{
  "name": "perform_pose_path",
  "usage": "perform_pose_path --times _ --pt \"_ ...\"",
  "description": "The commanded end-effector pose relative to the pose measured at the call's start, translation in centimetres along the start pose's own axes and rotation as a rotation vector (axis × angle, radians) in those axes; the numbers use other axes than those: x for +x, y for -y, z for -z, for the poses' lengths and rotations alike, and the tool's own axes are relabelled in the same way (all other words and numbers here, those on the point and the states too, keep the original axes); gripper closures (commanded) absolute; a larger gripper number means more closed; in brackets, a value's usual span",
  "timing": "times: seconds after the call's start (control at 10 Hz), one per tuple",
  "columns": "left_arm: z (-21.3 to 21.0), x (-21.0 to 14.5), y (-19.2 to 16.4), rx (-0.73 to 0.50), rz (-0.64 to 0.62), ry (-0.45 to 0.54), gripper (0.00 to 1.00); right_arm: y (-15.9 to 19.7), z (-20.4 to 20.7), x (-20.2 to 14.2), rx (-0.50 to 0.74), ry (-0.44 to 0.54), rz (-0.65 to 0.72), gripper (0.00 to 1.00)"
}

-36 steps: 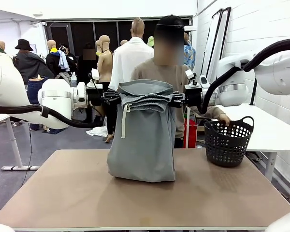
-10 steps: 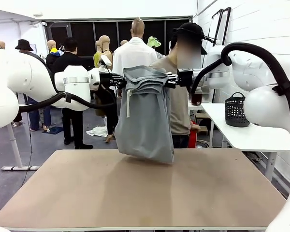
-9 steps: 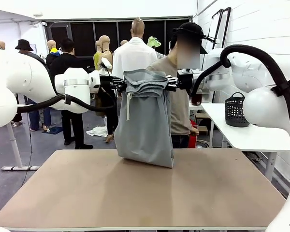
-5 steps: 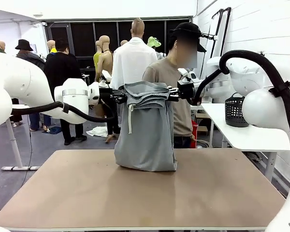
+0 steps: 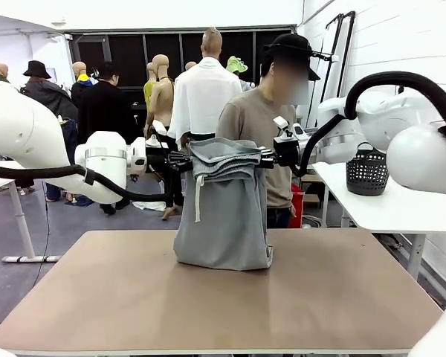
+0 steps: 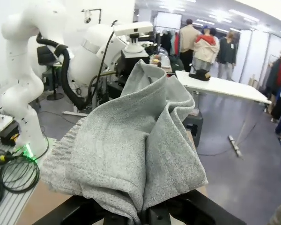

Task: Fold the training pants.
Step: Fold the Training pants in half.

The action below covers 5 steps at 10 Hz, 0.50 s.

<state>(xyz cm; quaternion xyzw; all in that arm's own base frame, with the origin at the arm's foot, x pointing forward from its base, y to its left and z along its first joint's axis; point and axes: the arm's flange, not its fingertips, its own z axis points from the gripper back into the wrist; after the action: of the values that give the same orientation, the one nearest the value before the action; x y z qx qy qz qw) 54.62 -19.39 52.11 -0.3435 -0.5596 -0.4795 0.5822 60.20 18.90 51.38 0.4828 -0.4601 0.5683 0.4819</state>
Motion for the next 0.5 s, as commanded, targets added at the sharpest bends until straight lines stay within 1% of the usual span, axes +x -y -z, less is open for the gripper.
perform_pose_path --times 0.0,0.2,0.4 --pt "-0.9 -0.3 1.1 -0.022 -0.083 0.0 1.0 -3.2 1.2 -0.6 -0.06 0.017 0.07 1.0" --pt "-1.1 -2.3 2.6 -0.033 -0.161 0.005 1.0 -5.2 1.5 -2.7 -0.087 0.0 0.136 1.0" --pt "-1.9 -4.1 4.2 -0.033 -0.22 0.013 1.0 -6.7 1.6 -4.9 -0.087 -0.011 0.213 1.0"
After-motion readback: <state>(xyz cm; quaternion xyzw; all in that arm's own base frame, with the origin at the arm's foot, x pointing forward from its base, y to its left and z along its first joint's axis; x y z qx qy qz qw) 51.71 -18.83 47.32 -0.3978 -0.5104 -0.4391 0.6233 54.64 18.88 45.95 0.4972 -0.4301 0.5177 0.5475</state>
